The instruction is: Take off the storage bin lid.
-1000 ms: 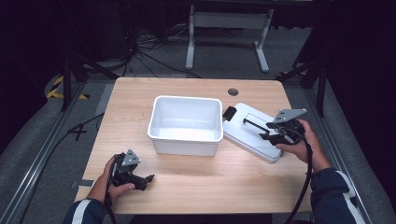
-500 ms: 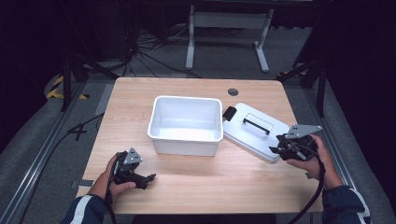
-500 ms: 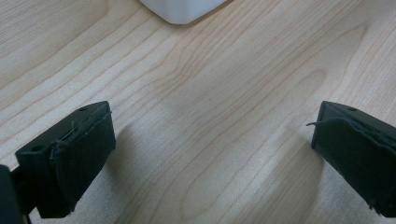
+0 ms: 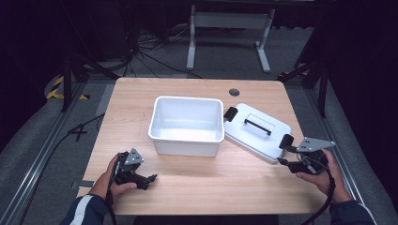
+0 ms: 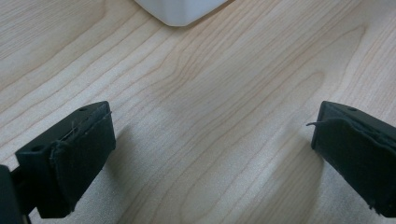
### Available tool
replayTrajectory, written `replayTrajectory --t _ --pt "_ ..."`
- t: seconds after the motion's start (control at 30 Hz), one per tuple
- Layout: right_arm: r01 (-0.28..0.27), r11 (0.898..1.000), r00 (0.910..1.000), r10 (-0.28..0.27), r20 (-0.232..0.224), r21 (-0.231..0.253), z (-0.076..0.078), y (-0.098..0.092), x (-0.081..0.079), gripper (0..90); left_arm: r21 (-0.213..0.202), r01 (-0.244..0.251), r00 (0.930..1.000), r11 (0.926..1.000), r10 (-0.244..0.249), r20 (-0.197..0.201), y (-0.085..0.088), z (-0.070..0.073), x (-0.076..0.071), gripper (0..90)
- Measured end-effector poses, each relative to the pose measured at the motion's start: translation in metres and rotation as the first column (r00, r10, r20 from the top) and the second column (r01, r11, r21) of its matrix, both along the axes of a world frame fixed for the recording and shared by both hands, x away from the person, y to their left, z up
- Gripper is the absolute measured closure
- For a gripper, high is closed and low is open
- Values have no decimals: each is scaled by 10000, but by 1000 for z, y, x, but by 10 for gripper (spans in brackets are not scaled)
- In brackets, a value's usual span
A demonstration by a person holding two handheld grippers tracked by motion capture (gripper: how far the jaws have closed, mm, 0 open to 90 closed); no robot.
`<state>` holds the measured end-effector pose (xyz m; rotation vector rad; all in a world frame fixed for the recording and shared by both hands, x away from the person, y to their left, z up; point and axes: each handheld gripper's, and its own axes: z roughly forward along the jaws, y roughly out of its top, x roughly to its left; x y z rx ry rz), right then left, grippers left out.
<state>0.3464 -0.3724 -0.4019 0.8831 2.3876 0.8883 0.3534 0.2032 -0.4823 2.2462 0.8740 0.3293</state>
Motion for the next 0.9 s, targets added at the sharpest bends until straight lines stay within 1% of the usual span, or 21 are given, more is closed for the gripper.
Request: replayTrajectory --t 0.17,0.2,0.23,0.33,0.4,0.43,0.5,0.6,0.67,0.7,0.73,0.77,0.87,0.9 --pt "223 9993 9997 -221 -88 288 -11 -9 -6 411 12 10 10000 10000 -10 34 0 0 0 1" --pt "268 9990 9996 -265 -83 360 -15 -12 -8 408 19 16 10000 10000 -16 36 0 0 0 1" --pt "268 9990 9996 -265 -83 360 -15 -12 -8 408 17 15 10000 10000 -15 37 0 0 0 1" --pt "377 9977 9992 -369 -162 555 -20 -15 -12 397 20 11 10000 10000 -11 36 0 0 0 1" --pt "447 9965 9989 -436 -164 701 -25 -17 -14 395 -23 -7 10000 10000 7 16 0 0 0 1" --pt "541 9961 9985 -532 -146 691 -27 -18 -16 393 -38 -11 10000 10000 11 32 0 0 0 1" --pt "632 9940 9978 -609 -276 890 -33 -20 -18 404 -31 -15 10000 10000 15 26 0 0 0 1" --pt "736 9914 9970 -708 -300 1083 -39 -21 -21 386 -33 -10 10000 10000 11 31 0 0 0 1" --pt "821 9867 9959 -761 -479 1400 -44 -23 -24 362 -29 -13 10000 10000 14 27 0 0 0 1" --pt "821 9859 9955 -741 -598 1457 -47 -23 -25 353 -34 -9 10000 10000 9 34 0 0 0 1" --pt "879 9852 9948 -793 -633 1472 -49 -23 -26 343 -31 -11 10000 10000 11 25 0 0 0 1" --pt "1047 9848 9929 -956 -712 1383 -52 -24 -26 333 -31 3 10000 10000 -3 35 0 0 1 1" --pt "1248 9814 9896 -1124 -901 1461 -60 -24 -26 296 -48 57 10000 10000 -58 -27 -1 0 1 1" --pt "1248 9827 9900 -1142 -828 1369 -63 -24 -26 278 -52 58 10000 10000 -58 -23 -1 0 1 1"
